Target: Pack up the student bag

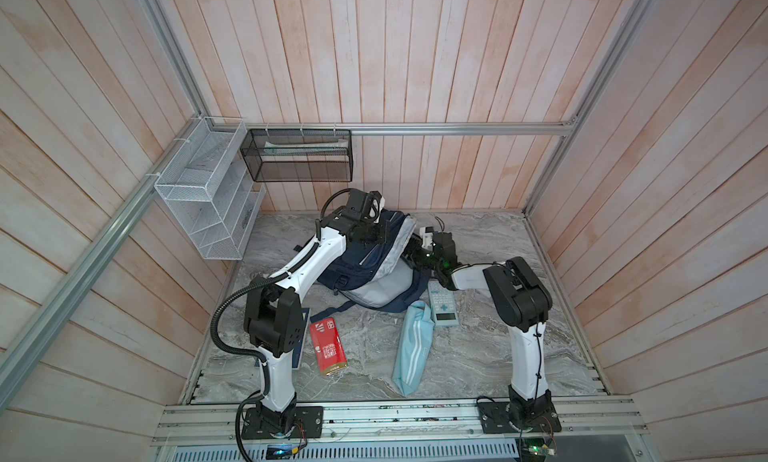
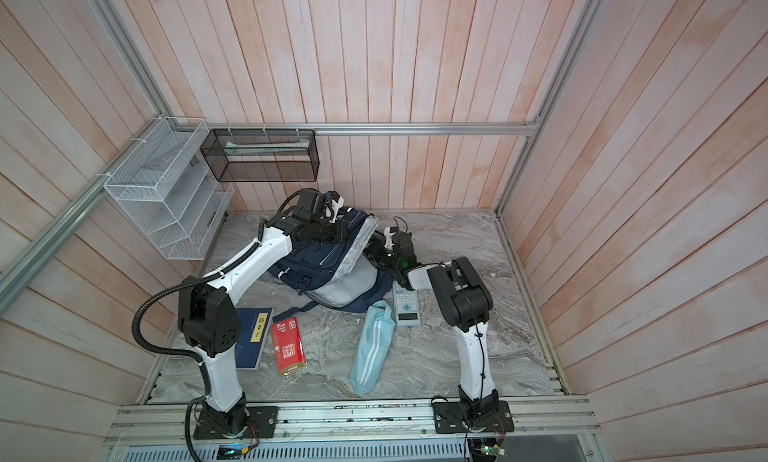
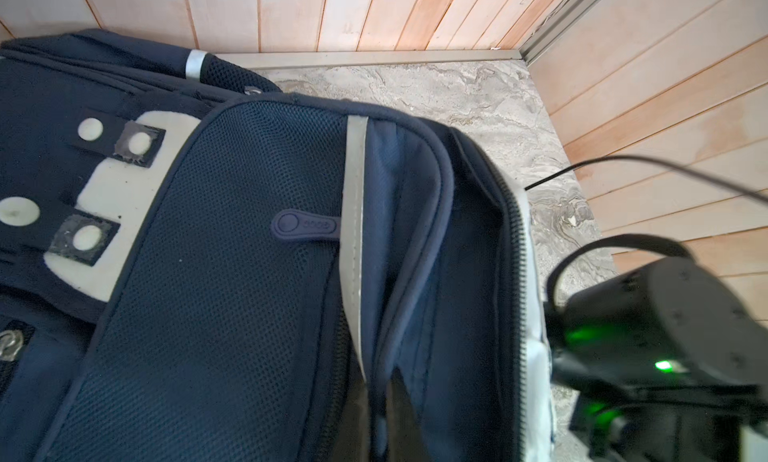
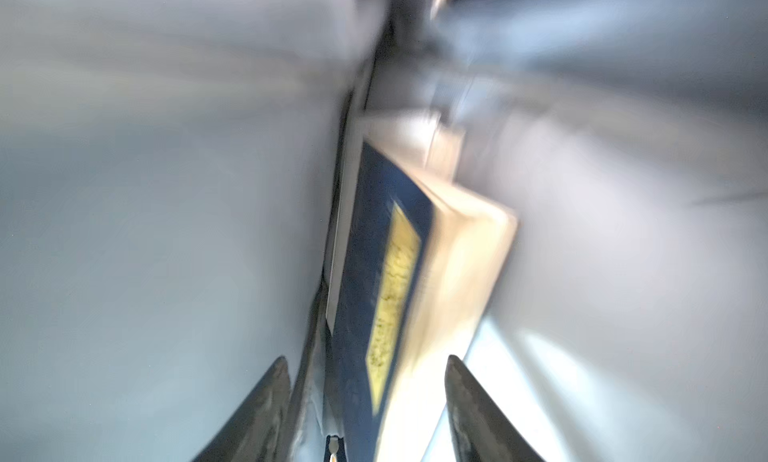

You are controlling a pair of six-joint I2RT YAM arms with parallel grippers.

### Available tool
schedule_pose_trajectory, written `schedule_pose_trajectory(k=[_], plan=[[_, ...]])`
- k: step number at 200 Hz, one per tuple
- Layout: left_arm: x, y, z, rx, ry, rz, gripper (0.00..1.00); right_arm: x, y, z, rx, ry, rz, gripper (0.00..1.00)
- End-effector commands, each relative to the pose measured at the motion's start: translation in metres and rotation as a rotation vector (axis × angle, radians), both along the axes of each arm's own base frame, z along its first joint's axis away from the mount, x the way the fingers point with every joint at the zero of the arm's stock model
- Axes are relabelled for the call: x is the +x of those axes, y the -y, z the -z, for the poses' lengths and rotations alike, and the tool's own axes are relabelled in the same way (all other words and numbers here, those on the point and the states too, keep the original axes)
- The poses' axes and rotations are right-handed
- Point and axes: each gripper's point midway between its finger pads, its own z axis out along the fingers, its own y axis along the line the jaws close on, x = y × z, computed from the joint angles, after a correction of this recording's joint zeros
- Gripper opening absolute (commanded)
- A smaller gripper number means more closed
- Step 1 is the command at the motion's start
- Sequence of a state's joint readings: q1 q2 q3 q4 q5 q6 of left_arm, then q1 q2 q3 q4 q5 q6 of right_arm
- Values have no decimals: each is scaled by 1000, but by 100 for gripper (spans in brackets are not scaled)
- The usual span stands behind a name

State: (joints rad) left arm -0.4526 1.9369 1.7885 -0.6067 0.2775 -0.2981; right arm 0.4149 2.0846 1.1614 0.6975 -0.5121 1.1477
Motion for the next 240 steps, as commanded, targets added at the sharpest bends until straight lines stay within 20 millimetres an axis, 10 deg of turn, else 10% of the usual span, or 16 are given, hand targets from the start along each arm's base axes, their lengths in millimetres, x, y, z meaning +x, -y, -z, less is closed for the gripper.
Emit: schedule_pose_trajectory(k=[1,79,119,208,240], plan=[[12,4,-42,-92,113,-11,0,0,22,-13,-100,65,10,58],[6,6,-48,-121,105,5,0,0,-39,34,-92,-12,-160,32],[2,4,-46,-118,91,1,0,16,-81,7,-28,82,-216,27],[1,-18,-45,-92,85,-93,62,-58,59,-34,-242,106,43,57],[-12,-70,-41,-6,63,-264,89,-80,73,-54,-328,144,73,60]])
